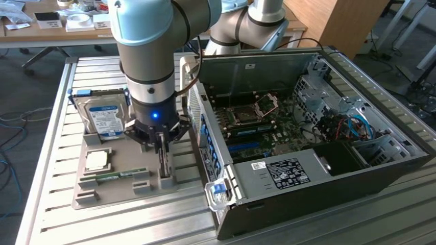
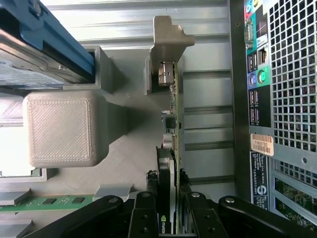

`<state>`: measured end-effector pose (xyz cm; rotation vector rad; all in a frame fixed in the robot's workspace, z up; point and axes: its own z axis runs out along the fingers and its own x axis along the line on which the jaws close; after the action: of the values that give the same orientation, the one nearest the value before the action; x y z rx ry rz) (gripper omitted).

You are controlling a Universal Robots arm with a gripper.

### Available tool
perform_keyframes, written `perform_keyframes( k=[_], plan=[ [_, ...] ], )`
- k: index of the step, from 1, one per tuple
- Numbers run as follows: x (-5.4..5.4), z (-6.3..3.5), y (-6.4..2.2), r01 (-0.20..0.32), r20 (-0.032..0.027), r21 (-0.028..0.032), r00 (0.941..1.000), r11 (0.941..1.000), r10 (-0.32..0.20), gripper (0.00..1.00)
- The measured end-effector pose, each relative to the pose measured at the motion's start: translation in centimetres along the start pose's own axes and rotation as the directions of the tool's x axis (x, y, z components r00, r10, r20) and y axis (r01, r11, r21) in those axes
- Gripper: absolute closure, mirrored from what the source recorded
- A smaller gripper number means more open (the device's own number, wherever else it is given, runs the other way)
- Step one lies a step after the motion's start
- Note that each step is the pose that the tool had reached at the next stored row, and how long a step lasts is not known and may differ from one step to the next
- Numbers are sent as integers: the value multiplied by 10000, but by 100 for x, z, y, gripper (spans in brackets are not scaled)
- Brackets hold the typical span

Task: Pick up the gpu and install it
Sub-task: 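Pick up the gpu and move the gpu toward the slot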

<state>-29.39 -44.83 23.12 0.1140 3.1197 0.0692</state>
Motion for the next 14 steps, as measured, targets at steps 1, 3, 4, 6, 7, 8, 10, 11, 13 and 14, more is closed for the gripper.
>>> perform_keyframes(
  k=[1, 3, 4, 6, 7, 8, 10, 11, 13, 14],
  plan=[
    [0, -19, 1, 0, -1, 2, 10000, 10000, 0, 73],
    [-1, -60, 3, 1, -1, 1, 10000, 10000, -1, 73],
    [-1, -82, 4, 3, -1, 1, 10000, 10000, -3, 73],
    [-2, -124, 5, 16, -3, 1, 10000, 10000, -16, 73],
    [-2, -144, 6, 28, -3, 1, 10000, 10000, -28, 73],
    [-2, -162, 7, 45, -3, 0, 10000, 10000, -45, 73],
    [-3, -195, 9, 84, -4, -2, 10000, 10000, -84, 73],
    [-3, -212, 10, 99, -6, -1, 10000, 10000, -99, 73],
    [-4, -260, 11, 124, -7, -2, 9999, 9999, -124, 73],
    [-5, -289, 13, 133, -7, -1, 9999, 9999, -133, 73]
  ],
)
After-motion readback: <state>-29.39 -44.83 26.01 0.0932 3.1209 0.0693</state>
